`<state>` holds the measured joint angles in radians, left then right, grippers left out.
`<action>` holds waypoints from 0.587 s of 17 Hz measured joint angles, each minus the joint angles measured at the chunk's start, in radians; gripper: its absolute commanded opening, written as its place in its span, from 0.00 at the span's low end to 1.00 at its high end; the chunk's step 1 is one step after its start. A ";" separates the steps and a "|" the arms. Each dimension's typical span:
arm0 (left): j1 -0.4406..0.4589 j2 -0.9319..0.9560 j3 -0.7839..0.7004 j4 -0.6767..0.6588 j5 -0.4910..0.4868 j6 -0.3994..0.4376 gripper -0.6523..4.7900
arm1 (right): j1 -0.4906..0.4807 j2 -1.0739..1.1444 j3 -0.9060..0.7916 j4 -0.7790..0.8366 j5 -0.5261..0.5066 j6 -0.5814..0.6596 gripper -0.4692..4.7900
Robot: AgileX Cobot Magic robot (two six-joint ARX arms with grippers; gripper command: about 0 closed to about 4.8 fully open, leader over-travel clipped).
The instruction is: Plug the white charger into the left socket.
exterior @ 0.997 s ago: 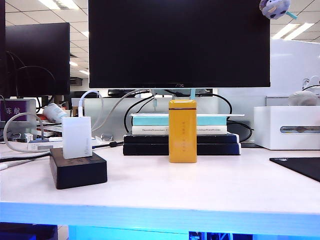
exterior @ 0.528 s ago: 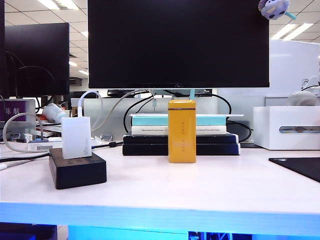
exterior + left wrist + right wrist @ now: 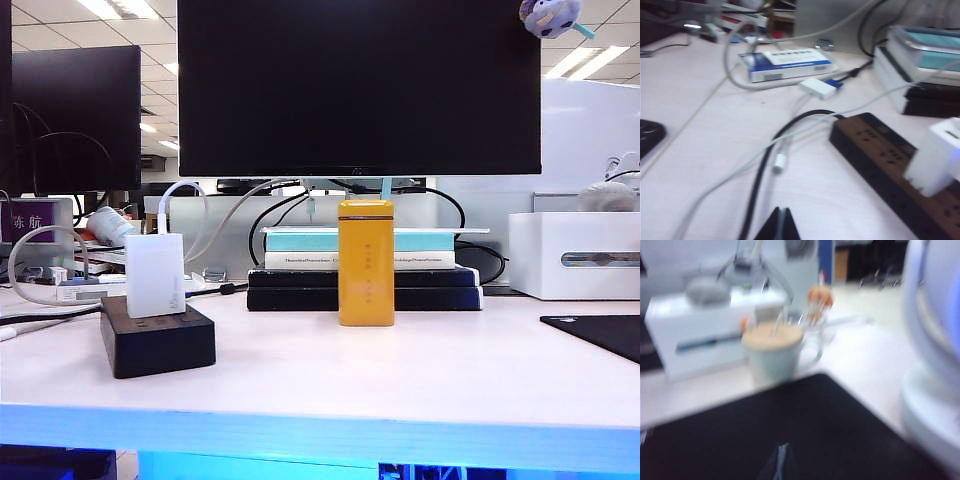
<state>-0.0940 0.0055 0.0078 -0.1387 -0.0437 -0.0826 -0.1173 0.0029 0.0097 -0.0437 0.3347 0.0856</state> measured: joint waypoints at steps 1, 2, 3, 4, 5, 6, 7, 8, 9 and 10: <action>-0.009 0.000 0.000 0.000 0.002 0.000 0.12 | 0.000 0.000 0.000 -0.037 -0.053 0.000 0.09; -0.010 0.000 0.000 0.000 0.003 0.000 0.12 | 0.004 0.000 0.000 -0.069 -0.120 0.000 0.09; -0.010 0.000 0.000 0.000 0.003 0.000 0.12 | 0.006 0.000 0.000 -0.093 -0.184 0.000 0.09; -0.010 0.000 0.000 0.000 0.003 0.000 0.12 | 0.006 0.000 0.000 -0.116 -0.236 0.000 0.09; -0.010 0.000 0.000 0.000 0.003 0.000 0.12 | 0.006 0.000 0.000 -0.127 -0.274 0.000 0.09; -0.010 0.000 0.000 0.000 0.003 0.000 0.12 | 0.006 0.000 0.000 -0.127 -0.294 0.000 0.09; -0.010 0.000 0.000 0.000 0.003 0.000 0.12 | 0.006 0.000 0.000 -0.129 -0.299 0.000 0.09; -0.010 0.000 0.000 0.000 0.003 0.000 0.12 | 0.006 0.000 0.000 -0.129 -0.303 0.000 0.09; -0.010 0.000 0.000 0.000 0.003 0.000 0.12 | 0.006 0.000 0.000 -0.129 -0.306 0.000 0.09; -0.010 0.000 0.000 0.000 0.003 0.000 0.12 | 0.005 0.000 0.000 -0.129 -0.306 0.000 0.09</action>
<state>-0.1040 0.0055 0.0078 -0.1383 -0.0406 -0.0826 -0.1120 0.0032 0.0097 -0.1730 0.0288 0.0856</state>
